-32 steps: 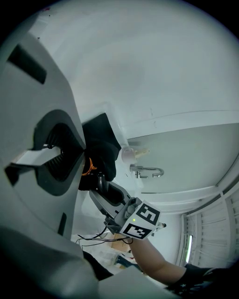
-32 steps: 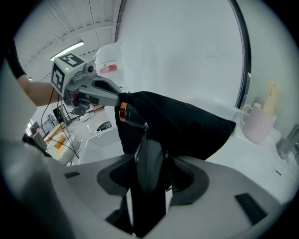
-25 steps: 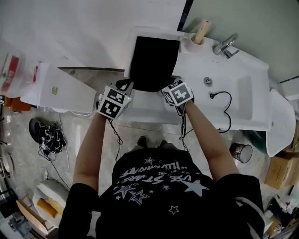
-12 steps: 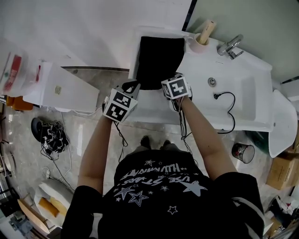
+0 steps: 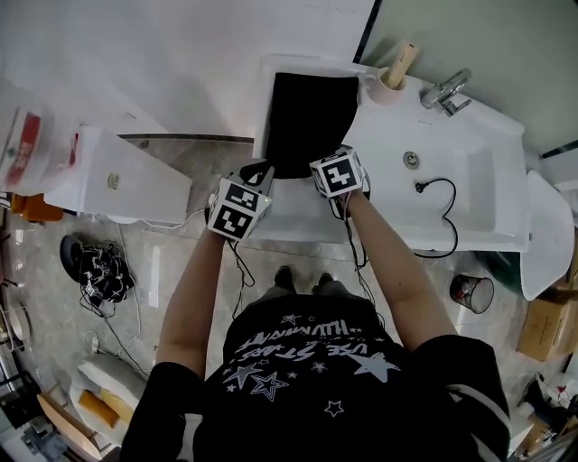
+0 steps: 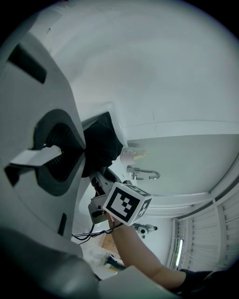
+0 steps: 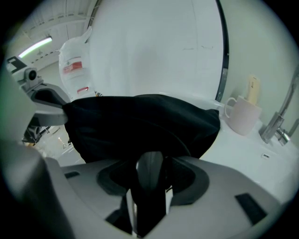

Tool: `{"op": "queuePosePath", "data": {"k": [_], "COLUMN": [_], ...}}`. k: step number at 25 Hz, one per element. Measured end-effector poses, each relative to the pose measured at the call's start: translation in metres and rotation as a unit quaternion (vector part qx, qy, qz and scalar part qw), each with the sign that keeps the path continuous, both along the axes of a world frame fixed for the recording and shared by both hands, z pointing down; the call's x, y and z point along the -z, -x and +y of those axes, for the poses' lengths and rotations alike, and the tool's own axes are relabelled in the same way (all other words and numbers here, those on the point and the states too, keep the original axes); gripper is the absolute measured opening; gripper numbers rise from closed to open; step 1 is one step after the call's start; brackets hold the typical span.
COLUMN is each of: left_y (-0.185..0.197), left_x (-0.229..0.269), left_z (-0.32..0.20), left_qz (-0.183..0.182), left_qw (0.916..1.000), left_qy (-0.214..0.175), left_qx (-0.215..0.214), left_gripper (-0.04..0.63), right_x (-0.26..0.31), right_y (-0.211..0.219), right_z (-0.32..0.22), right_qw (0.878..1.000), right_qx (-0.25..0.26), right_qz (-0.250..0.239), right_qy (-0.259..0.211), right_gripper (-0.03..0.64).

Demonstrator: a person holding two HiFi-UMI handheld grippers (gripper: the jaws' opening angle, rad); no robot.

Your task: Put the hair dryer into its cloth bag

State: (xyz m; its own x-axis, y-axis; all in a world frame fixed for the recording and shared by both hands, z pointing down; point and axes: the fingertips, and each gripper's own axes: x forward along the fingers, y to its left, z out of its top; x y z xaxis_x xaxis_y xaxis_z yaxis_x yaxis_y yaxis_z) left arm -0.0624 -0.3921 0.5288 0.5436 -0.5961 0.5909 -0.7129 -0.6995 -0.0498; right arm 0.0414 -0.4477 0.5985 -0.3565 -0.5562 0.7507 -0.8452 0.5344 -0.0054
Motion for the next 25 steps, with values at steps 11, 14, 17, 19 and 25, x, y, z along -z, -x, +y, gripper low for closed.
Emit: {"op": "queuePosePath", "data": {"k": [11,14,17,19,25], "left_y": [-0.003,-0.005,-0.006,-0.009,-0.018], "left_x": [0.003,0.004,0.004,0.005,0.012], "left_z": [0.0,0.003,0.006,0.008,0.016], "left_qz": [0.013,0.02,0.025,0.026,0.034], "left_qw": [0.9996,0.9993,0.9991,0.9988,0.9977], "left_qy": [-0.004,0.001,0.001,-0.008,-0.037], "left_qx": [-0.026,-0.032,-0.035,-0.041,-0.046], "left_gripper": [0.035,0.052,0.095,0.135,0.25], "right_x": [0.014,0.023,0.038,0.051,0.075], "right_y": [0.005,-0.002,-0.013,-0.023,-0.056], "right_z": [0.018,0.033,0.047,0.058,0.098], "right_qw": [0.999,0.998,0.996,0.992,0.981], "right_qx": [-0.01,-0.023,-0.044,-0.07,-0.135], "right_qz": [-0.026,-0.031,-0.04,-0.055,-0.093], "right_qy": [-0.045,-0.055,-0.072,-0.089,-0.104], "right_gripper": [0.298,0.299,0.299,0.288,0.227]}}
